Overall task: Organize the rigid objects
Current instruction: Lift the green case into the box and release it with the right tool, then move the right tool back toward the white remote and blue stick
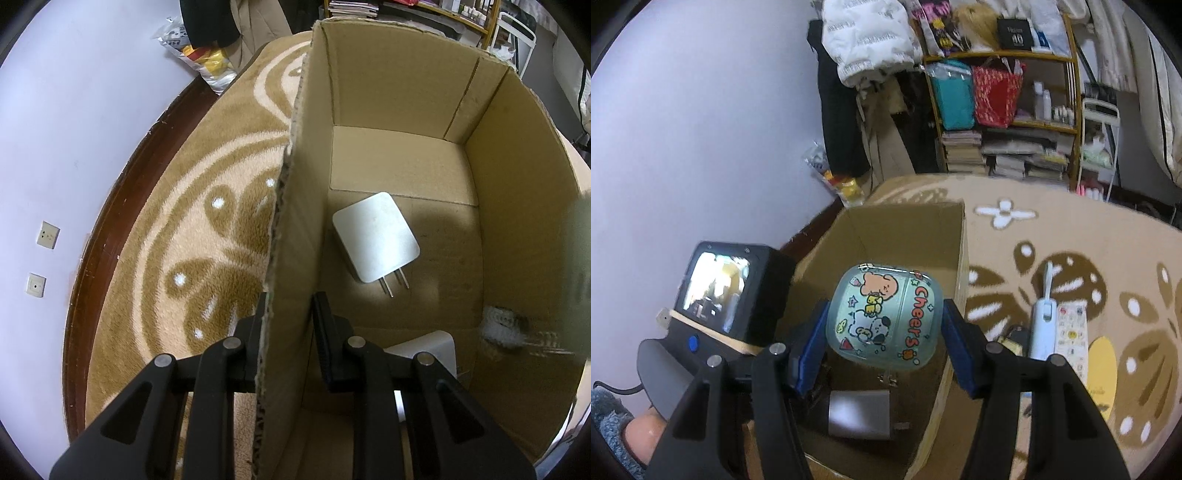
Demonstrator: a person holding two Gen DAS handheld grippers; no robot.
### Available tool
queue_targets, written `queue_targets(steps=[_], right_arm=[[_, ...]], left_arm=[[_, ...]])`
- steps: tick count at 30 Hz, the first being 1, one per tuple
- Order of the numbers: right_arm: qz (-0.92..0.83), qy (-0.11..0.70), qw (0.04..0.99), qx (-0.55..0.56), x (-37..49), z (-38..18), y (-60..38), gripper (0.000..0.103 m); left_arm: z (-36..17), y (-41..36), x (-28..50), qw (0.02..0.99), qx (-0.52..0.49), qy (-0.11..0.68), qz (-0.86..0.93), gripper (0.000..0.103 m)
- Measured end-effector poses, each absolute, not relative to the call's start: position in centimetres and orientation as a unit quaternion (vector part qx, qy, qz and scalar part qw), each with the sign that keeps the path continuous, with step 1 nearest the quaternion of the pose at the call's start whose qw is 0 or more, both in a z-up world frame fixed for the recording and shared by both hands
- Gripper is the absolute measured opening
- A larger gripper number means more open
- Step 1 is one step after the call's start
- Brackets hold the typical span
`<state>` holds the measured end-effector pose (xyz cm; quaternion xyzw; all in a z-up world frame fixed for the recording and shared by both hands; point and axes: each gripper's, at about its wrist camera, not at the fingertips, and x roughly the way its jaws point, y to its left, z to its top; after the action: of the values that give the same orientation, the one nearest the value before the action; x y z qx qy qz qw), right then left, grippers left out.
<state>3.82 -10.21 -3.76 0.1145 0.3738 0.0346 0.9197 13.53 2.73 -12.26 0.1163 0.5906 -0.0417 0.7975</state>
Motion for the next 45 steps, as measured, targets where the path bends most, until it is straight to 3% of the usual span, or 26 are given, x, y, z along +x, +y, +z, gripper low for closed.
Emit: queue_targets(steps=[4,8,15,30,35,40,43,45], right_arm=[[0.033,0.361,0.923,0.13,3.4,-3.4,-10.9,0.064],[0.004,0.355,0.926,0.13,3.3,-2.4,-12.0,0.085],[-0.047,0.353,0.922,0.153,3.1,-2.1,-15.8,0.103],[-0.121,0.394,0.883,0.224,2.9,-8.1,-23.7,0.103],[-0.144,0.401,0.882,0.203,2.8,-9.5,-24.4,0.103],[-0.145,0.419,0.875,0.194,2.9,-10.4,-24.7,0.07],[-0.148,0.441,0.862,0.201,3.1,-11.4,-25.0,0.06],[-0.159,0.452,0.857,0.191,3.0,-11.9,-25.0,0.059]], left_arm=[[-12.5,2.7,13.5,0.794,0.115,0.595,-0.045,0.021],[-12.5,2.9,13.4,0.794,0.111,0.596,-0.044,0.021],[-12.5,3.1,13.4,0.793,0.111,0.597,-0.043,0.021],[-12.5,2.8,13.5,0.793,0.113,0.597,-0.041,0.022],[-12.5,2.7,13.4,0.793,0.116,0.597,-0.04,0.022],[-12.4,2.7,13.4,0.793,0.117,0.597,-0.04,0.022],[-12.4,2.7,13.4,0.792,0.115,0.598,-0.04,0.022],[-12.4,2.6,13.4,0.792,0.117,0.597,-0.04,0.022]])
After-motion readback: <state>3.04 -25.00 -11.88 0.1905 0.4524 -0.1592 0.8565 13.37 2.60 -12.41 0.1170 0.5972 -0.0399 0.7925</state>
